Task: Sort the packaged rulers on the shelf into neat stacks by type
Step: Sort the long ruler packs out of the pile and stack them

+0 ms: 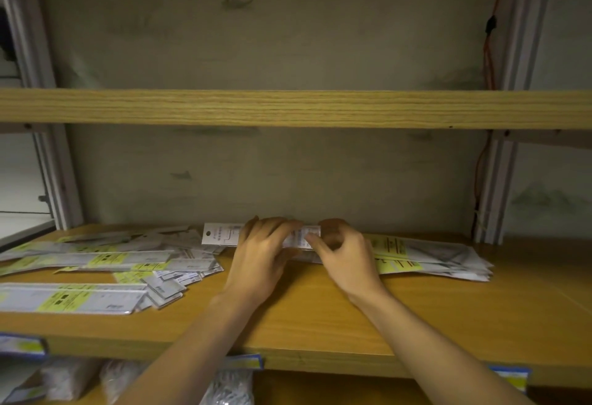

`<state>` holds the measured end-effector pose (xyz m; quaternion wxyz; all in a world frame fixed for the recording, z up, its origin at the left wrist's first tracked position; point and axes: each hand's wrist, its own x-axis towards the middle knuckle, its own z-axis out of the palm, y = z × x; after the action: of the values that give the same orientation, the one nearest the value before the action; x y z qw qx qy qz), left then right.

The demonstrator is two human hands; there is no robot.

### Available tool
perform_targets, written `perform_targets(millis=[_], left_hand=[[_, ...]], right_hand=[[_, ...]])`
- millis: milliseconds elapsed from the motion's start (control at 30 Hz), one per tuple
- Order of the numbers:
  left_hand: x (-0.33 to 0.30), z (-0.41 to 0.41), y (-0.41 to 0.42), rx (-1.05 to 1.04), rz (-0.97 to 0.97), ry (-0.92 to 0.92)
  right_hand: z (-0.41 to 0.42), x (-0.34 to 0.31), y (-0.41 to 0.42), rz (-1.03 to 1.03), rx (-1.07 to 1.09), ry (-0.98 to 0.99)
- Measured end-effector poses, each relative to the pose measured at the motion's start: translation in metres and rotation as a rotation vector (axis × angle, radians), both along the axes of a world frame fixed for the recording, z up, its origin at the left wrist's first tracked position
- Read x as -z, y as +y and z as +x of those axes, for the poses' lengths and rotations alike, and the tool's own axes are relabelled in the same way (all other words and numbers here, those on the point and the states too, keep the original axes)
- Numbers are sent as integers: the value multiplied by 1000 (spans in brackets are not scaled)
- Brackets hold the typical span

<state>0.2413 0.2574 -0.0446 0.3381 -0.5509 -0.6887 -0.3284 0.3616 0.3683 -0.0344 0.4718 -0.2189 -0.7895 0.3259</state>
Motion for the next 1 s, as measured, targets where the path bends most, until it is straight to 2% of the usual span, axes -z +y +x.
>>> perform_targets(millis=[233, 333, 467, 1000], left_hand=[[-1, 0, 2, -12, 6, 28], [-1, -1, 3, -46, 40, 16], [0, -3, 0, -192, 156, -94], [0, -3, -1, -227, 148, -179]], right_hand=[[-3, 0, 3, -94, 10, 65], [0, -2, 6, -183, 177, 100], [8, -5, 10, -273, 390, 72], [12, -8, -8, -25, 481, -296]])
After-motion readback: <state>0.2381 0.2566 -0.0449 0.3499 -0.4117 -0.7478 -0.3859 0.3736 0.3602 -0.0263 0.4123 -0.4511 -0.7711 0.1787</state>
